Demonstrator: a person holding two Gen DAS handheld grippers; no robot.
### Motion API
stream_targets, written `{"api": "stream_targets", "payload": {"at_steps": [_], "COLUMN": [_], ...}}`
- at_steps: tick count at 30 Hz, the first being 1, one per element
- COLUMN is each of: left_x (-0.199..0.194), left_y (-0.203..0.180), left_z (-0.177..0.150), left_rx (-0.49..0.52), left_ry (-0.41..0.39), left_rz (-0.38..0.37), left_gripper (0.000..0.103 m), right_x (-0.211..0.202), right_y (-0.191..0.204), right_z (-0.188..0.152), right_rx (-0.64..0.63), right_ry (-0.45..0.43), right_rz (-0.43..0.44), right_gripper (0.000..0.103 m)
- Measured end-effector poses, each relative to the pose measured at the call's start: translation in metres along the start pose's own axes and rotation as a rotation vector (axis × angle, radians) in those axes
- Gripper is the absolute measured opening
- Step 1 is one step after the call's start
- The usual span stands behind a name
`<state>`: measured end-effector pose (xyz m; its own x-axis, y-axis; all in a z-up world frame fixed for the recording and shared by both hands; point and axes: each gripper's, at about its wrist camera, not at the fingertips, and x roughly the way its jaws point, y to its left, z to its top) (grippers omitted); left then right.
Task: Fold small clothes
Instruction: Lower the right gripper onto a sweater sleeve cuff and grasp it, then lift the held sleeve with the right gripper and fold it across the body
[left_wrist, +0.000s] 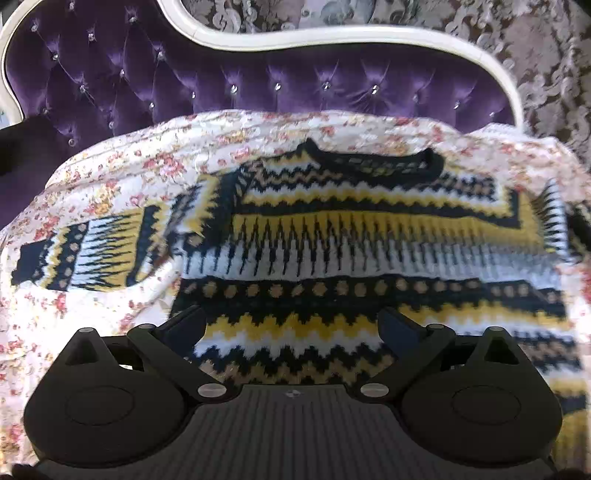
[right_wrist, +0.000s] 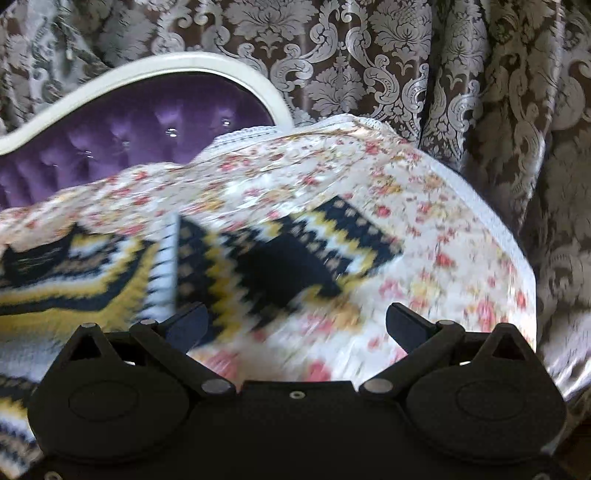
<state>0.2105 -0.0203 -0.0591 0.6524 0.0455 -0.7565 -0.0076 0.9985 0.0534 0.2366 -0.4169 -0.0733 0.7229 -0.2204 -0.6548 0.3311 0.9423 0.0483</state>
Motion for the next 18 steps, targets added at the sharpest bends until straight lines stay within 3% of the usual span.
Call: {"api": "stream_targets", "payload": {"at_steps": [6,9,11,14,18], "left_x": [0.034,0.031,0.029,0.028,0.028], "left_y": [-0.003,-0.001,-0.002,-0.001,-0.004], "left_z": [-0.014,-0.025,-0.03,-0.039,-0.04], "left_rx": [0.01,-0.008,0.001,0.01,0.011], "left_ry": [0.037,-0.036,-0.075,-0.133,-0.146], "left_rz": [-0.007,-0.002,-0.001,-0.008,0.0], "left_gripper": [0.102,0.102,0.103,0.103,0.103], "right_x": [0.037,0.051,0.059,0.071,0.078], "right_y": [0.01,0.024,0.032,0.041,0.041], "right_z": [0.014,0.015,0.015,0.011,0.007], "right_rx": [-0.096,-0.156,-0.196,-0.244,-0.259], "right_ry": [-0.02,-0.029,-0.033,-0.014,0.003], "right_rz": [-0.024,-0.029,-0.026,-0.028,-0.022], "right_gripper": [0.097,0.08,0.076,0.076,0.074]}}
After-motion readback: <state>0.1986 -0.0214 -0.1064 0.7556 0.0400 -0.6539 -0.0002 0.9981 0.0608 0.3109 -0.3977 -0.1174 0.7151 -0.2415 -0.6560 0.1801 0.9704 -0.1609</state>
